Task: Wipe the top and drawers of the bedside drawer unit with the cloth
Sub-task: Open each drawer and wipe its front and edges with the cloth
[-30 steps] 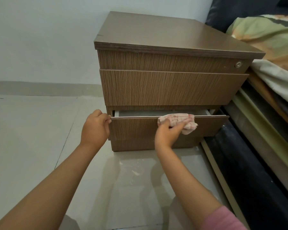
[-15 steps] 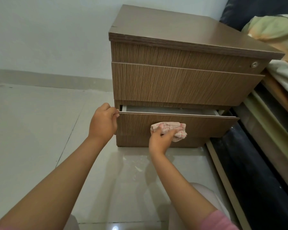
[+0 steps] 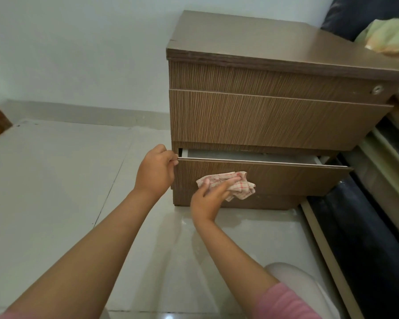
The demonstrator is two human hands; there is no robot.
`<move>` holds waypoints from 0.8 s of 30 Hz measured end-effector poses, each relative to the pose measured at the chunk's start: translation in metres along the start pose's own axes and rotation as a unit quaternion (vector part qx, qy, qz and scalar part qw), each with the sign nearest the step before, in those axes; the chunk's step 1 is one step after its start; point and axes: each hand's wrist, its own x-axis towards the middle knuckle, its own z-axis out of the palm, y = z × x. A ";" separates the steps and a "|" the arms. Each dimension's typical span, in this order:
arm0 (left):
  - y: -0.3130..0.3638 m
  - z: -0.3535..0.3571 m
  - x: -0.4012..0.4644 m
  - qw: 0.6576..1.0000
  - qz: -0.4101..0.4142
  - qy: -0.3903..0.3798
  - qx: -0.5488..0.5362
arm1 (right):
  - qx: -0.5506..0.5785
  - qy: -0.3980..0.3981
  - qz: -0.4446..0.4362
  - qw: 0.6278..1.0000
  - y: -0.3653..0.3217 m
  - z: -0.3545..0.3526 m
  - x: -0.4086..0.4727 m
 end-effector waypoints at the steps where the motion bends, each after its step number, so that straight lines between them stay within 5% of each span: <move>1: 0.000 0.000 0.000 1.000 0.000 0.000 0.001 | -0.002 0.002 0.016 1.000 0.004 -0.003 0.003; 5: 0.001 0.000 -0.001 1.000 -0.005 0.001 0.001 | 0.005 0.028 0.055 0.998 0.008 -0.021 0.019; 9: 0.000 0.000 -0.001 1.000 -0.006 0.000 0.000 | 0.023 0.047 -0.012 0.999 -0.012 -0.025 0.026; 24: -0.003 -0.005 0.006 1.000 -0.007 -0.030 -0.004 | 0.016 -0.003 0.007 1.000 -0.010 0.028 -0.019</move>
